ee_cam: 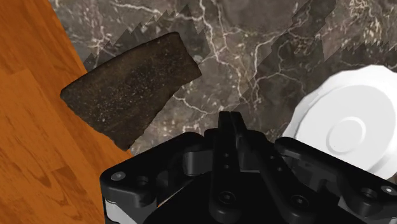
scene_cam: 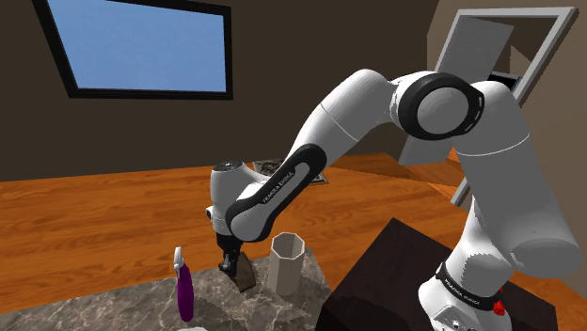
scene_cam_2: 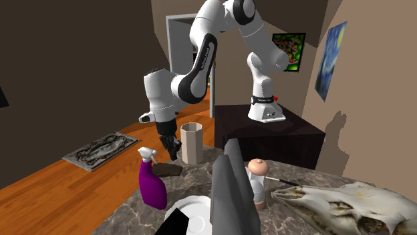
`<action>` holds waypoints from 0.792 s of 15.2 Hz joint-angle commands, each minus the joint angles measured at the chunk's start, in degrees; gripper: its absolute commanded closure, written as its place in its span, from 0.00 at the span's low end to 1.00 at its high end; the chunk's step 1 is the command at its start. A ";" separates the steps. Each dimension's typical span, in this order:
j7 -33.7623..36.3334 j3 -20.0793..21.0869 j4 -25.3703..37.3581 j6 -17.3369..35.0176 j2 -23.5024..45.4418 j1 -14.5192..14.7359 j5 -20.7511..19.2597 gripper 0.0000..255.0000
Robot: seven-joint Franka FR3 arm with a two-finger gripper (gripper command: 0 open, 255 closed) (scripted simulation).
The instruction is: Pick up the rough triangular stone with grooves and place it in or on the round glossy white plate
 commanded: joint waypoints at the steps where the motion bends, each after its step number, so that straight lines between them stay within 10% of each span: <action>1: 0.00 0.00 0.00 0.00 0.00 0.00 0.00 1.00; 3: 0.00 0.00 0.00 0.00 0.00 0.00 0.00 1.00; 4: 0.00 0.00 0.00 0.00 0.00 0.00 0.00 0.00; 10: 41.75 -17.34 -5.83 12.68 3.95 16.56 2.81 0.00; 12: 45.77 -19.18 -5.84 13.76 5.41 18.53 3.79 0.00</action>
